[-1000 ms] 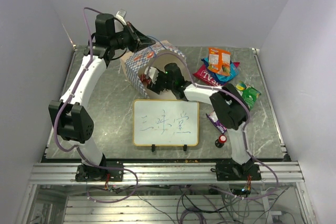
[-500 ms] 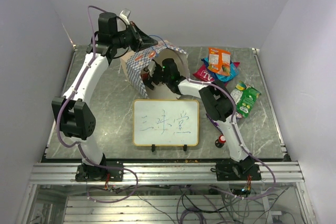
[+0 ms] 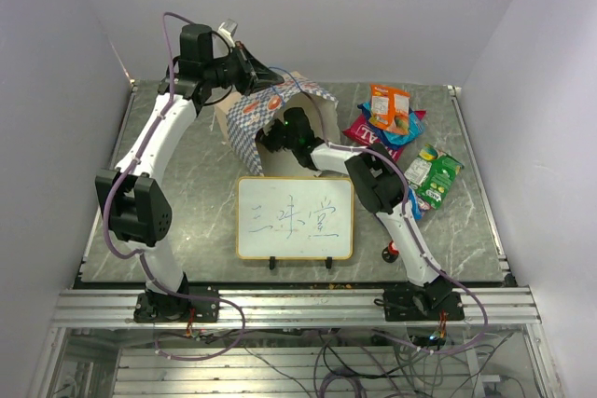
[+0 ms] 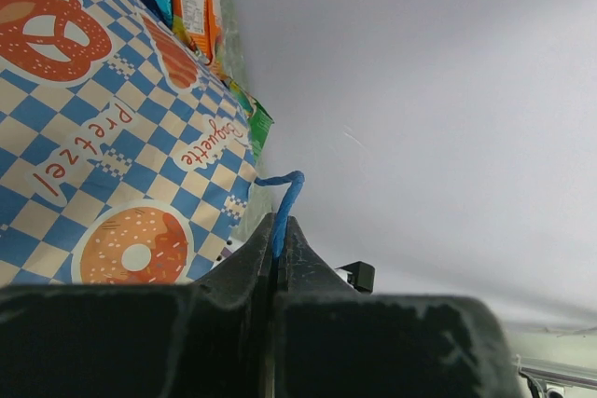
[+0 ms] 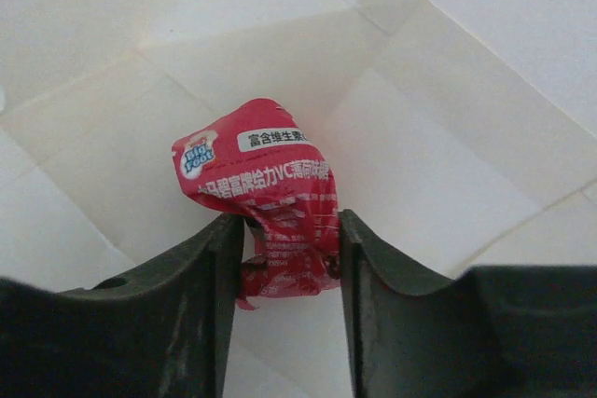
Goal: Take the snacks out of the paper bag
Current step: Take out the snack from the paper bag, then adjust the paper bag at the center of the board.
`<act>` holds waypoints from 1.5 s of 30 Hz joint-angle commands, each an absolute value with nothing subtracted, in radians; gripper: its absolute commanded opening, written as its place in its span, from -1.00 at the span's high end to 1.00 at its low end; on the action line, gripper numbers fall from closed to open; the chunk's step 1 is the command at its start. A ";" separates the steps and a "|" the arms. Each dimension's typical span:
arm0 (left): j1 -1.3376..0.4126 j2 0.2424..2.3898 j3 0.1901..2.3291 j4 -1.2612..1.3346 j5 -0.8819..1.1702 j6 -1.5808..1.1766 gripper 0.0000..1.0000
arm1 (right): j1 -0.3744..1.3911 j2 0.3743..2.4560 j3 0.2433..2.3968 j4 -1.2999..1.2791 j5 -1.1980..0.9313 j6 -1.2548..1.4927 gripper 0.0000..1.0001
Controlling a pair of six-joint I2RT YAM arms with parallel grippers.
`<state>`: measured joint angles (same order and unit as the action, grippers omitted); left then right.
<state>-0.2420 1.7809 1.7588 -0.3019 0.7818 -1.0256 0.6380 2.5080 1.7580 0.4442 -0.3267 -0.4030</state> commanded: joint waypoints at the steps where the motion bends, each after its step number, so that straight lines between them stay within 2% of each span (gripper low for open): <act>1: -0.248 1.755 1.782 -0.311 0.797 -1.011 0.86 | 0.634 2.527 1.794 0.470 -0.289 -0.392 0.25; 7: -0.236 1.743 1.759 -0.285 0.772 -1.040 0.86 | 0.634 2.459 1.767 0.452 -0.277 -0.359 0.39; 14: -0.208 1.762 1.785 -0.263 0.746 -1.068 0.86 | 0.634 2.278 1.563 0.444 -0.215 -0.266 0.55; 19: -0.205 1.747 1.744 -0.238 0.707 -1.095 0.86 | 0.634 2.104 1.345 0.489 -0.181 -0.266 0.56; 29: -0.206 1.730 1.678 -0.183 0.631 -1.133 0.86 | 0.608 1.702 1.096 0.348 -0.058 -0.347 0.56; 39: -0.209 1.824 1.813 0.033 0.607 -1.374 0.86 | 0.514 1.284 0.951 0.181 0.123 -0.257 0.65; 45: -0.180 1.906 1.903 0.137 0.567 -1.531 0.86 | 0.400 1.164 0.951 0.075 0.225 -0.168 0.69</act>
